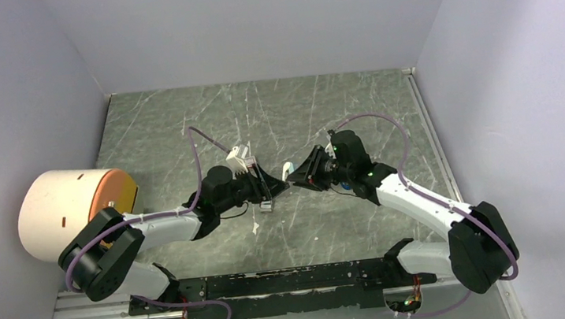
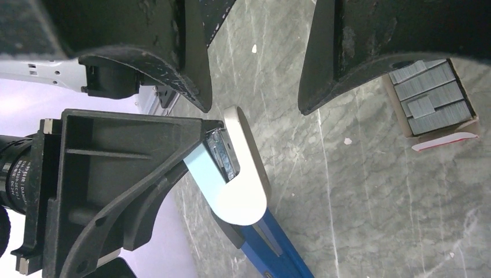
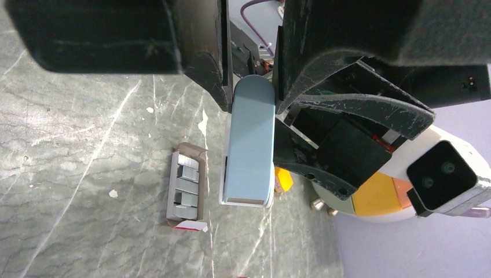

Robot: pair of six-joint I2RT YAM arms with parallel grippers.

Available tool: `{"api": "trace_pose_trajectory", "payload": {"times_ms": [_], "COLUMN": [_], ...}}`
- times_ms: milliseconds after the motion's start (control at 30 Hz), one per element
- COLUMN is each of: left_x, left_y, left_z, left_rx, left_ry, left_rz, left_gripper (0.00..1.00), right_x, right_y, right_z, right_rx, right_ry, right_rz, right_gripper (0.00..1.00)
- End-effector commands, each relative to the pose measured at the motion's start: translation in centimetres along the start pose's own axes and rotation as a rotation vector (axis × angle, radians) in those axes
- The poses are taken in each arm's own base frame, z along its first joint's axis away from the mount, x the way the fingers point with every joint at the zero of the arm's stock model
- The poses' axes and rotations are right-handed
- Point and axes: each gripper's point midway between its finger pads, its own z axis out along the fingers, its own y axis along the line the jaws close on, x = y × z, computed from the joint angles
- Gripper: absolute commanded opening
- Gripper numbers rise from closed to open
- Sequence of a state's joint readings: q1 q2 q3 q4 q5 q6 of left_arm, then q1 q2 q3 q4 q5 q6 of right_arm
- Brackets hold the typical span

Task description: Load the staples into the stapler

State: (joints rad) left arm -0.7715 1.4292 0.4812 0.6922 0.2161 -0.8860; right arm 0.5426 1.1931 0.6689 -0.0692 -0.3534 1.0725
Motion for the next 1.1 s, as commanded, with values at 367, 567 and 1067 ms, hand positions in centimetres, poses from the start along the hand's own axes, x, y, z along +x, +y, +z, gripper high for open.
{"api": "trace_pose_trajectory", "payload": {"times_ms": [367,567,1067], "left_x": [-1.6,-0.8,1.5], "left_y": [0.2,1.0,2.9], "left_z": [1.7,2.3,2.6], "left_rx": [-0.044,-0.073,-0.116], "left_ry": [-0.025,0.032,0.147], "left_rz": [0.135,0.179,0.234], "left_gripper": [0.38,0.28,0.19], "right_x": [0.0,-0.8,-2.5], "right_y": [0.9,1.5,-0.5], "right_z": [0.1,-0.4,-1.3], "right_rx": [0.007,0.017,0.142], "right_ry": [0.054,0.036,-0.026], "right_rz": [-0.065,-0.094,-0.139], "right_gripper": [0.16,0.15,0.15]}}
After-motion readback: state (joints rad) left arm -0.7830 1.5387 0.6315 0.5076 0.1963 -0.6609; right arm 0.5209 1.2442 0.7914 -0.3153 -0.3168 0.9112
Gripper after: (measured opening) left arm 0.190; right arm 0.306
